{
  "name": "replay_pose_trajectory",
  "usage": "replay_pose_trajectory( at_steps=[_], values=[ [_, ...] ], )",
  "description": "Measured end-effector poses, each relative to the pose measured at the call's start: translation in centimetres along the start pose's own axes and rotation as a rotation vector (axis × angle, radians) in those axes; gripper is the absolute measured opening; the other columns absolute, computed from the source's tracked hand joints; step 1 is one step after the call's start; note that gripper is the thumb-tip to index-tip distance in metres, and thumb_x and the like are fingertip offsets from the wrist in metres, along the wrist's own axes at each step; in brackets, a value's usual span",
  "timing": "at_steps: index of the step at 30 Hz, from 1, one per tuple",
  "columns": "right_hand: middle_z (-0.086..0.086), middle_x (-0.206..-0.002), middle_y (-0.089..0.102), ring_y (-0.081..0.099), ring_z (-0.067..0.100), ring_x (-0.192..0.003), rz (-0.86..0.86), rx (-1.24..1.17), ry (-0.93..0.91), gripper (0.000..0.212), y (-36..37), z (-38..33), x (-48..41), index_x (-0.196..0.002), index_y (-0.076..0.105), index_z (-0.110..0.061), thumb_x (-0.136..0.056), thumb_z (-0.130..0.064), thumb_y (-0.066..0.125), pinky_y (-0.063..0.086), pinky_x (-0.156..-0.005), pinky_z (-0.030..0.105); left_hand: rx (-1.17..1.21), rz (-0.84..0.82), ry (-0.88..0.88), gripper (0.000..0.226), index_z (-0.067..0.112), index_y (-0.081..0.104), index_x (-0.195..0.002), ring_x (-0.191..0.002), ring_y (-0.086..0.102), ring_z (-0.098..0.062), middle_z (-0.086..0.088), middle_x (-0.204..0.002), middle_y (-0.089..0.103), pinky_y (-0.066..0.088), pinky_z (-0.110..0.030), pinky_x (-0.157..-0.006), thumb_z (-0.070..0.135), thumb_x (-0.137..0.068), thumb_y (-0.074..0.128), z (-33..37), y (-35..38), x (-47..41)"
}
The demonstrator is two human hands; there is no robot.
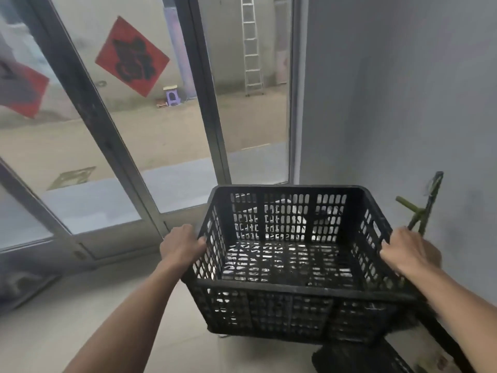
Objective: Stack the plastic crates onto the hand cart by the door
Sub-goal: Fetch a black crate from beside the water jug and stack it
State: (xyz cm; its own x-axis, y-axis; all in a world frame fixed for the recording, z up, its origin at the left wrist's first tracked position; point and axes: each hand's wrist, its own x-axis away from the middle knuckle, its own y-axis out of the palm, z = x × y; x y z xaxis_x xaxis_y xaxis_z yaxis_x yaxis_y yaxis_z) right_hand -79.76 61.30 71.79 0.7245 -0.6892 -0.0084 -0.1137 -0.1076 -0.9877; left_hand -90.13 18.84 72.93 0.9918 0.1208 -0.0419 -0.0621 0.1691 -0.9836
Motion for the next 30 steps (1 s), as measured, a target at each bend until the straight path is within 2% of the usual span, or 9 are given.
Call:
replay_pose_trajectory(
  at_steps=[4,7,10,14,18,21,25,28,30],
  values=[
    [0.006,-0.064,0.06,0.054,0.022,-0.048,-0.005,0.016,-0.043,0.018,2.7,-3.0,-5.8,-0.076,0.059,-0.009,-0.088,-0.022,0.062,0.039,-0.044,0.022,-0.05,-0.063,-0.053,0.033,0.019,0.064,-0.091,-0.084,0.065,-0.031,-0.004,-0.087,0.065,0.052,-0.035,-0.07,0.05,-0.088,0.058,2.2,0.2,-3.9],
    [0.006,-0.059,0.058,0.057,0.025,-0.049,0.011,-0.002,-0.093,0.02,5.1,-4.9,-10.8,-0.071,0.055,-0.01,-0.082,-0.023,0.065,0.051,-0.049,0.029,-0.07,-0.099,-0.101,0.033,0.019,0.065,-0.091,-0.082,0.066,-0.03,-0.003,-0.084,0.064,0.055,-0.035,-0.072,0.051,-0.087,0.058,2.7,0.7,-6.4],
    [0.008,-0.058,0.055,0.058,0.028,-0.05,-0.069,-0.008,-0.137,0.02,7.5,-6.5,-16.4,-0.072,0.048,-0.008,-0.077,-0.015,0.067,0.057,-0.052,0.037,-0.067,-0.115,-0.138,0.035,0.02,0.066,-0.086,-0.078,0.066,-0.027,-0.002,-0.082,0.066,0.057,-0.036,-0.073,0.054,-0.085,0.058,2.8,1.3,-8.4],
    [0.009,-0.064,0.06,0.063,0.033,-0.057,-0.073,-0.033,-0.162,0.022,7.7,-10.0,-19.6,-0.071,0.046,-0.01,-0.076,-0.013,0.067,0.059,-0.057,0.044,-0.052,-0.133,-0.197,0.037,0.017,0.066,-0.085,-0.08,0.066,-0.029,-0.003,-0.085,0.068,0.055,-0.036,-0.073,0.053,-0.082,0.059,2.1,2.6,-11.0],
    [0.013,-0.087,0.07,0.069,0.036,-0.077,-0.041,-0.004,-0.199,0.019,4.3,-14.6,-18.3,-0.083,0.05,-0.011,-0.084,-0.023,0.065,0.055,-0.068,0.037,-0.072,-0.124,-0.24,0.032,0.017,0.065,-0.078,-0.076,0.066,-0.029,-0.004,-0.082,0.068,0.055,-0.034,-0.07,0.048,-0.08,0.059,1.1,4.1,-13.8],
    [0.015,-0.096,0.07,0.069,0.037,-0.085,-0.038,0.02,-0.222,0.019,5.0,-16.8,-19.1,-0.087,0.047,-0.011,-0.088,-0.024,0.061,0.052,-0.072,0.039,-0.078,-0.131,-0.248,0.027,0.018,0.063,-0.076,-0.075,0.062,-0.029,-0.003,-0.081,0.064,0.049,-0.032,-0.067,0.044,-0.081,0.058,0.4,5.2,-15.9],
    [0.018,-0.094,0.07,0.068,0.04,-0.084,-0.085,0.004,-0.223,0.026,7.9,-19.4,-21.9,-0.082,0.041,-0.012,-0.086,-0.027,0.063,0.057,-0.075,0.044,-0.062,-0.15,-0.26,0.029,0.017,0.059,-0.071,-0.073,0.059,-0.03,-0.004,-0.079,0.062,0.046,-0.031,-0.066,0.045,-0.081,0.058,-0.5,6.9,-18.5],
    [0.015,-0.098,0.071,0.069,0.038,-0.088,-0.091,0.071,-0.25,0.026,8.2,-21.6,-23.1,-0.09,0.048,-0.01,-0.092,-0.034,0.058,0.052,-0.072,0.037,-0.05,-0.156,-0.263,0.034,0.014,0.056,-0.064,-0.071,0.062,-0.029,-0.004,-0.076,0.065,0.048,-0.03,-0.064,0.044,-0.079,0.058,-1.4,8.5,-20.4],
    [0.015,-0.095,0.07,0.069,0.037,-0.085,-0.075,0.05,-0.246,0.027,9.0,-23.0,-24.1,-0.09,0.049,-0.009,-0.091,-0.034,0.059,0.054,-0.073,0.039,-0.041,-0.152,-0.262,0.036,0.013,0.055,-0.063,-0.069,0.063,-0.029,-0.004,-0.074,0.066,0.048,-0.03,-0.062,0.045,-0.079,0.057,-1.9,9.3,-21.6]
  ],
)
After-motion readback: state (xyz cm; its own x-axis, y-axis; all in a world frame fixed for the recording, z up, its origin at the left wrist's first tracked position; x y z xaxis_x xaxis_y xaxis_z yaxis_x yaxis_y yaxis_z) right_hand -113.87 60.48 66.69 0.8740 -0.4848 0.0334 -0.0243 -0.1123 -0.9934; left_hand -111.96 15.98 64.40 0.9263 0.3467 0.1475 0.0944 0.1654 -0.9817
